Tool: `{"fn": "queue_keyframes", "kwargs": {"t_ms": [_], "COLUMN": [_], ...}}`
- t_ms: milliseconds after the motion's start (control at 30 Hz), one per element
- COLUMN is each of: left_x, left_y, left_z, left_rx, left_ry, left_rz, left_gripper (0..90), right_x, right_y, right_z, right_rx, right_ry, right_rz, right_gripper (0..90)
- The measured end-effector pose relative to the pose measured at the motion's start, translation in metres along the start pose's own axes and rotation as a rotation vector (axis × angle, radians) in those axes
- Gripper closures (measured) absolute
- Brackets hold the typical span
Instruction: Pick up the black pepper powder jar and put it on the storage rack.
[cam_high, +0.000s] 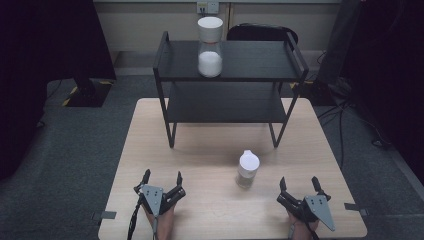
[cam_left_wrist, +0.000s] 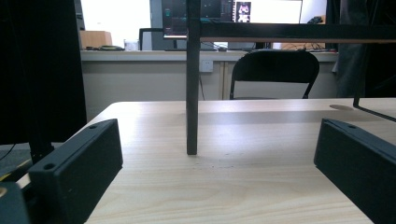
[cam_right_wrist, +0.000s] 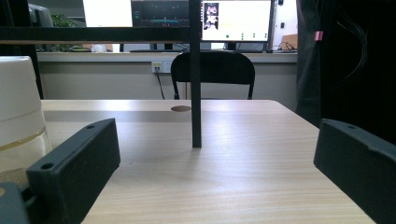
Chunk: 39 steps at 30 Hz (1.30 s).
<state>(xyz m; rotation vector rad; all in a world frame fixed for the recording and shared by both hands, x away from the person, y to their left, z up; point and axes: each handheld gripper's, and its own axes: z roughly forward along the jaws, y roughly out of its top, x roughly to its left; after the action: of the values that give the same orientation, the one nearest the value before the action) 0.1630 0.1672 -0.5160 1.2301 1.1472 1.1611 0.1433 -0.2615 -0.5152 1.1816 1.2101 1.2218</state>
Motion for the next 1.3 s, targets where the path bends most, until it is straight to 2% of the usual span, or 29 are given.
{"fn": "queue_keyframes", "kwargs": {"t_ms": [100,200,267,433,533,633,733,867,933,1000,1200,1300], "left_x": [0.0,0.0,-0.001,-0.001,-0.001,-0.001,-0.001,-0.001,-0.001,-0.001,-0.001,-0.001], "left_y": [0.0,0.0,0.0,0.0,0.0,0.0,0.0,0.0,0.0,0.0,0.0,0.0], "left_z": [0.0,0.0,0.0,0.0,0.0,0.0,0.0,0.0,0.0,0.0,0.0,0.0], "left_rx": [0.0,-0.001,-0.001,-0.001,-0.001,-0.001,-0.001,-0.001,0.0,0.0,-0.001,-0.001], "left_ry": [0.0,0.001,0.004,0.004,0.003,0.003,0.003,0.004,0.006,0.006,0.006,0.006], "left_rz": [0.0,0.0,0.0,-0.001,0.0,0.0,0.0,0.0,0.0,0.0,0.0,0.0], "left_gripper": [0.5,0.3,0.3,0.0,0.0,0.1,0.2,0.4,0.4,0.4,0.4,0.4], "right_x": [-0.003,0.0,0.0,0.018,0.034,0.048,0.057,0.07,0.073,0.076,0.079,0.08], "right_y": [0.003,0.007,0.012,0.02,0.023,0.029,0.03,0.025,0.024,0.02,0.017,0.017], "right_z": [0.001,0.002,0.002,0.007,0.013,0.022,0.029,0.038,0.043,0.046,0.049,0.049], "right_rx": [0.016,0.004,-0.008,-0.051,-0.078,-0.056,-0.049,-0.029,-0.005,0.006,0.022,0.022], "right_ry": [0.02,0.026,0.055,0.142,0.191,0.216,0.246,0.253,0.264,0.266,0.273,0.271], "right_rz": [0.011,0.012,0.047,0.035,0.005,-0.026,-0.017,-0.022,-0.012,-0.013,0.003,-0.012], "right_gripper": [0.0,0.0,0.0,0.0,0.0,0.0,0.4,3.1,5.3,10.2,18.0,20.6]}}
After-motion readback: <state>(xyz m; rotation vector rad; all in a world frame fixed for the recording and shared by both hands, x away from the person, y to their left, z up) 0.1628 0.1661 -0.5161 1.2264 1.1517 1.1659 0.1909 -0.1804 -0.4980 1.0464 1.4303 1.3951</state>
